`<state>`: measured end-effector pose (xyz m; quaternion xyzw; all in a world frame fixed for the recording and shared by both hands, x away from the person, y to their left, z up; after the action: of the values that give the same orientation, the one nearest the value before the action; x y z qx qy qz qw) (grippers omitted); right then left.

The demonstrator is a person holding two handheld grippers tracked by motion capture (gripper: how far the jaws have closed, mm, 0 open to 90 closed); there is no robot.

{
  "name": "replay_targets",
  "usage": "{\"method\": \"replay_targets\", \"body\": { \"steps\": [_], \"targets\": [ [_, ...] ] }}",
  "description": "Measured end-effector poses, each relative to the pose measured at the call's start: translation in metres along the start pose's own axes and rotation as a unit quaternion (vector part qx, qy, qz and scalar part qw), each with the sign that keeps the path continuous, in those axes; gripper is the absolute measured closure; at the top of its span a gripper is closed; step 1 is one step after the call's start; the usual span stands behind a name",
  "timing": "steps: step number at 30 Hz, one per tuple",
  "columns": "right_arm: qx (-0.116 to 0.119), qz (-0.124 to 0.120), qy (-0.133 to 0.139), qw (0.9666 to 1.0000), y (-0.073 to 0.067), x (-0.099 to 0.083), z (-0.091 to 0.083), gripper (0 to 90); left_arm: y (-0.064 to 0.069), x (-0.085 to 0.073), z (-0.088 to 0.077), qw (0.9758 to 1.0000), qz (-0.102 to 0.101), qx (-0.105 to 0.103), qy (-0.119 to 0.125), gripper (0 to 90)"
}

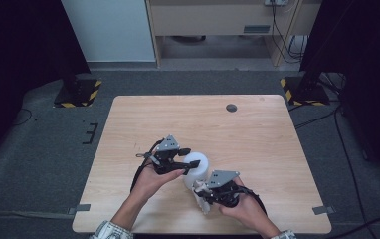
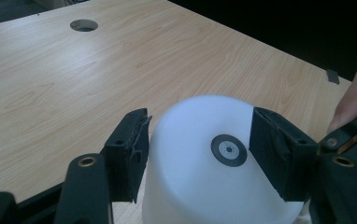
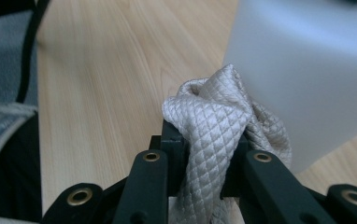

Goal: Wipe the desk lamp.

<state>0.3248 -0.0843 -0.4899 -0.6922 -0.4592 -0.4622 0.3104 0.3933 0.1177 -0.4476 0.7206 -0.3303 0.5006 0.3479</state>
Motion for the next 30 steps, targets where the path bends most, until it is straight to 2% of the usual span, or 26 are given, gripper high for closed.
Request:
{"method": "replay_targets", "body": {
  "steps": [1, 2, 5, 10, 14, 15, 17, 18, 19, 20, 22, 24, 30],
  "targets": [
    [0.000, 0.000, 0.000, 1.0000, 0.000, 0.000, 0.000, 77.2, 0.000, 0.000, 0.000, 1.0000, 0.000, 0.000, 0.000, 37.5],
    [0.001, -0.001, -0.020, 0.9998, 0.000, -0.005, 0.004, 77.2, 0.000, 0.000, 0.000, 1.0000, 0.001, 0.000, 0.000, 37.6],
    [0.000, -0.004, -0.037, 0.9993, 0.002, -0.011, 0.006, 77.2, 0.000, 0.000, 0.000, 1.0000, 0.001, 0.001, 0.000, 37.5],
    [-0.009, -0.001, -0.045, 0.9989, 0.005, -0.014, 0.001, 77.2, 0.001, 0.000, 0.000, 1.0000, 0.002, 0.003, 0.000, 37.6],
    [-0.022, 0.004, -0.035, 0.9991, 0.011, -0.013, -0.010, 77.1, 0.001, 0.000, 0.000, 1.0000, 0.002, 0.003, 0.000, 37.6],
    [-0.028, 0.010, -0.023, 0.9993, 0.014, -0.011, -0.016, 77.1, 0.001, 0.000, 0.000, 1.0000, 0.002, 0.003, 0.000, 37.6],
    [-0.030, 0.012, -0.017, 0.9993, 0.015, -0.010, -0.019, 77.1, 0.001, 0.000, 0.000, 1.0000, 0.003, 0.003, -0.001, 37.6],
    [-0.036, 0.016, 0.001, 0.9992, 0.019, -0.005, -0.026, 77.1, 0.001, 0.001, 0.000, 1.0000, 0.004, 0.003, -0.002, 38.1],
    [-0.036, 0.016, 0.001, 0.9992, 0.019, -0.005, -0.026, 77.1, 0.001, 0.001, 0.000, 1.0000, 0.004, 0.003, -0.002, 38.4],
    [-0.045, 0.021, 0.017, 0.9986, 0.023, -0.002, -0.033, 77.1, 0.001, 0.001, 0.000, 1.0000, 0.005, 0.003, -0.002, 38.4],
    [-0.052, 0.027, 0.032, 0.9978, 0.026, 0.001, -0.038, 77.2, 0.002, 0.001, 0.000, 1.0000, 0.006, 0.001, -0.003, 38.4],
    [-0.050, 0.032, 0.037, 0.9976, 0.028, 0.002, -0.040, 77.2, 0.002, 0.001, 0.001, 1.0000, 0.006, 0.000, -0.003, 38.4],
    [-0.037, 0.024, 0.017, 0.9989, 0.022, -0.002, -0.032, 77.2, 0.002, 0.001, 0.001, 1.0000, 0.006, 0.000, -0.004, 38.4]
  ]
}}
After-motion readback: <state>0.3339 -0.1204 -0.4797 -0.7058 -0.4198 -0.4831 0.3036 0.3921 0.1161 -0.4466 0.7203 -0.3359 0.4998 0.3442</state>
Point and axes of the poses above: each handheld gripper's, and its own axes: z roughly forward along the jaws, x roughly out of its top, y roughly to its right, the point moved 1 cm from there along z, roughly forward along the jaws, and after that the axes turned 15 degrees about y, right-handed, at the moved point
